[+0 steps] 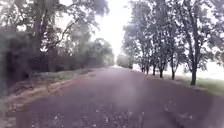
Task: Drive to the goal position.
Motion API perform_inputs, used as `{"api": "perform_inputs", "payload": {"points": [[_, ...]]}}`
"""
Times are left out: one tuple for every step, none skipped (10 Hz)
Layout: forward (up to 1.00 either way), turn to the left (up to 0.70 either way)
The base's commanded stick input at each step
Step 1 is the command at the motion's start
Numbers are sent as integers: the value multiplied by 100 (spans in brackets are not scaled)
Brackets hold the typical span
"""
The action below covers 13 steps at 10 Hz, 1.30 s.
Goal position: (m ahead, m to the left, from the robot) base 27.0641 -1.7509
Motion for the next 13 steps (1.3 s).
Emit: {"api": "perform_inputs", "payload": {"points": [[100,0],[100,0],[100,0],[100,0],[100,0],[100,0],[100,0],[100,0],[100,0],[100,0],[100,0],[100,0],[100,0]]}}
